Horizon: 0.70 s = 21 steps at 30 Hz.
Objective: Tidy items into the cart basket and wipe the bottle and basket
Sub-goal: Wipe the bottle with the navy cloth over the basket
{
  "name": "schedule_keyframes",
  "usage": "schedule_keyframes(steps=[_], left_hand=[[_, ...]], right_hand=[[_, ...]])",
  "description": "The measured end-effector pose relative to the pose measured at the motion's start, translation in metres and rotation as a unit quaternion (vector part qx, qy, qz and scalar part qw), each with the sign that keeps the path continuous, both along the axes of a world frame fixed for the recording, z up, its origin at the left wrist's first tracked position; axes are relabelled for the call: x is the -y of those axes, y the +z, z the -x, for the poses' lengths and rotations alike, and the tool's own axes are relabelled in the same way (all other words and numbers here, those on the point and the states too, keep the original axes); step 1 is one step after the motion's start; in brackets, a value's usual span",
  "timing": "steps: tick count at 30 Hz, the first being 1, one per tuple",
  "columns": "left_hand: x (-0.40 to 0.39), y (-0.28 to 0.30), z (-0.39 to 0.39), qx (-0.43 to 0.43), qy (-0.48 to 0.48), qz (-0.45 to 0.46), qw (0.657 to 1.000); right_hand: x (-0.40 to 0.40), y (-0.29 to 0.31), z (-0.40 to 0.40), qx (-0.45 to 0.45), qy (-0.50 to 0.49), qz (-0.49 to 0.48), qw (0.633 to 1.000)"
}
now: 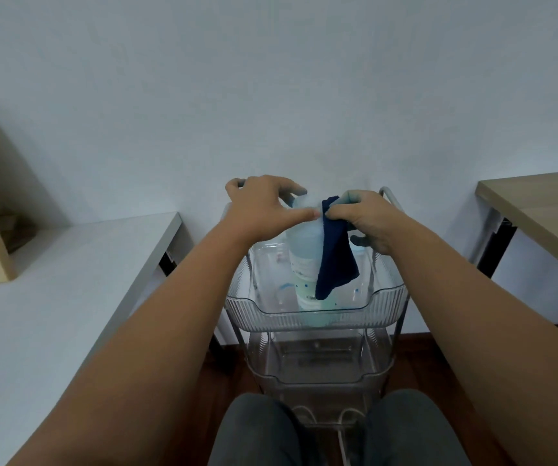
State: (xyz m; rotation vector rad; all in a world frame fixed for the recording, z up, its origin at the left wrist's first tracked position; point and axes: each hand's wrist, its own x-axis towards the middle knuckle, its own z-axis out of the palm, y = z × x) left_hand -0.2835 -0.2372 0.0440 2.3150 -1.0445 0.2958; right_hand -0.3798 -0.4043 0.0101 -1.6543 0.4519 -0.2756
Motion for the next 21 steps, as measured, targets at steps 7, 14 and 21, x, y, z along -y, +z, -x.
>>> schedule_keyframes(steps=[7,14,21], left_hand=[[0.015,0.003,0.005,-0.029,0.067,0.039,0.997],[0.011,-0.001,-0.002,-0.075,0.036,0.051,0.995],[0.001,0.000,-0.006,-0.095,0.002,0.028,0.995]], right_hand=[[-0.023,-0.017,-0.001,0.064,-0.072,-0.051,0.994],[-0.018,-0.014,-0.009,0.060,-0.096,-0.089,0.990],[-0.006,-0.004,-0.034,0.036,-0.060,-0.111,0.991]])
